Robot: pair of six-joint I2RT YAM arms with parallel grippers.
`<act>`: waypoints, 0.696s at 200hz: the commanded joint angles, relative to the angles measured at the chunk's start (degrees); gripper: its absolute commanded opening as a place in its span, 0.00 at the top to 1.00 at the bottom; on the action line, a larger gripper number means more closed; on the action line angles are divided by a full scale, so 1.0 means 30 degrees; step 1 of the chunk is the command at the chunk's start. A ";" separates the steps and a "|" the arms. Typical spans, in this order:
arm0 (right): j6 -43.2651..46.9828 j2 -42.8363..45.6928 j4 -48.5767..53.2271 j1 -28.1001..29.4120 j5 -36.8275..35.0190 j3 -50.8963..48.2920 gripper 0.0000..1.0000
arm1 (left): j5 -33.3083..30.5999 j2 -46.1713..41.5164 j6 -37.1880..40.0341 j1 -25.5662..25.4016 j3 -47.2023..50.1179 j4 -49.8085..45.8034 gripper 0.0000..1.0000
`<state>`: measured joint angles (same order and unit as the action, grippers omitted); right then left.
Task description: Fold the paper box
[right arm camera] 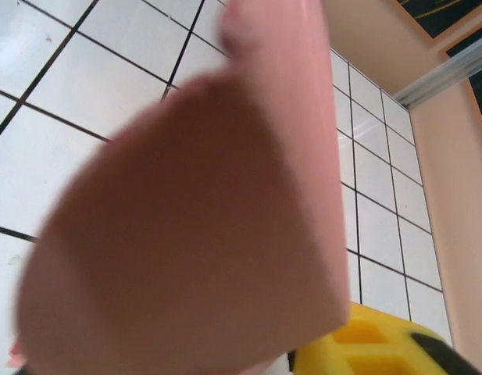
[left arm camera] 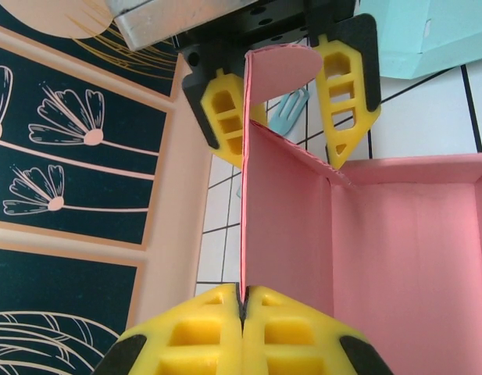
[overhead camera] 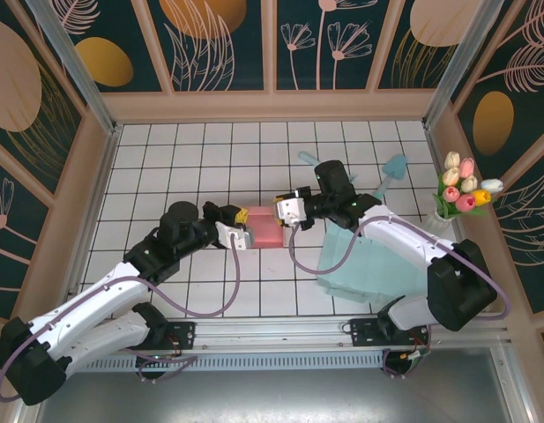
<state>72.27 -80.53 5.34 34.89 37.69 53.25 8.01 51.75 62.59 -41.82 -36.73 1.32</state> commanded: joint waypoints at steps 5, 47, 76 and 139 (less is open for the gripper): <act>-0.0209 -0.0363 -0.0069 0.0283 0.1281 0.0759 0.82 | 0.1052 0.0066 0.0011 0.0087 0.0118 0.0496 1.00; -0.0360 -0.0423 0.0453 0.0208 0.0858 0.0915 1.00 | 0.1109 -0.0048 -0.0142 0.0082 0.0137 0.0712 1.00; -0.0888 -0.0354 0.0544 -0.0449 0.1184 0.1053 1.00 | 0.0866 -0.0422 -0.0450 0.0098 0.0378 0.1452 0.62; -0.1846 0.0747 0.0579 -0.3651 0.1572 0.0796 1.00 | 0.1346 0.0604 -1.1646 0.4067 -0.1390 0.5803 0.47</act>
<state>68.38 -81.14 6.48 27.38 39.11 54.83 10.74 50.52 46.44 -34.72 -35.92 12.36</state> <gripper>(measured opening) 0.052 0.505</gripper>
